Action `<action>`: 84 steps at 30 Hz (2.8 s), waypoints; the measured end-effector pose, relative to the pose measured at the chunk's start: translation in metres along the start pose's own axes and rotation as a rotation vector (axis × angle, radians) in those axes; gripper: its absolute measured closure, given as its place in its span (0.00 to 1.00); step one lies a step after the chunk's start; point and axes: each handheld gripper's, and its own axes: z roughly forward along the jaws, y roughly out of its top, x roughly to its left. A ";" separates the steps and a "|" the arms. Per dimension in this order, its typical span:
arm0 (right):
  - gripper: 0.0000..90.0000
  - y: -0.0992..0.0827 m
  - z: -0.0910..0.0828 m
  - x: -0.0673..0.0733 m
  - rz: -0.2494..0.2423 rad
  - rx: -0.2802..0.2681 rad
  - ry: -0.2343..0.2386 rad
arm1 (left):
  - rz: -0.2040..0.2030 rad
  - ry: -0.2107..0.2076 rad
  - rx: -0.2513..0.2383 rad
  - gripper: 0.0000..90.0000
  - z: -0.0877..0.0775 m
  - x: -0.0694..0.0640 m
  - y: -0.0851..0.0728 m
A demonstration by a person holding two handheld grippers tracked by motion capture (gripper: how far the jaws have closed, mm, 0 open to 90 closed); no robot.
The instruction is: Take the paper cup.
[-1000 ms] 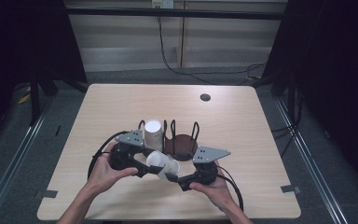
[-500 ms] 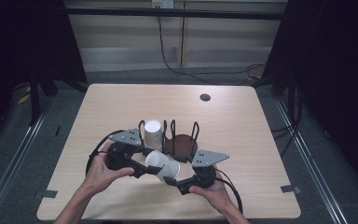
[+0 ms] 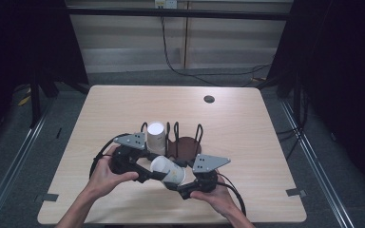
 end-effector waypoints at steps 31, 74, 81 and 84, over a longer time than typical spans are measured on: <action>0.36 0.004 -0.003 -0.001 0.014 0.057 0.027 | -0.029 0.004 -0.013 0.25 -0.002 0.003 -0.006; 0.36 0.013 -0.012 -0.012 0.053 0.236 0.014 | 0.003 0.132 0.090 0.19 -0.007 0.004 -0.021; 0.36 0.017 -0.010 -0.012 0.033 0.301 0.020 | 0.013 0.132 0.114 0.19 -0.003 0.003 -0.022; 0.36 0.018 -0.009 -0.012 0.022 0.342 0.025 | 0.020 0.131 0.127 0.19 -0.002 0.003 -0.022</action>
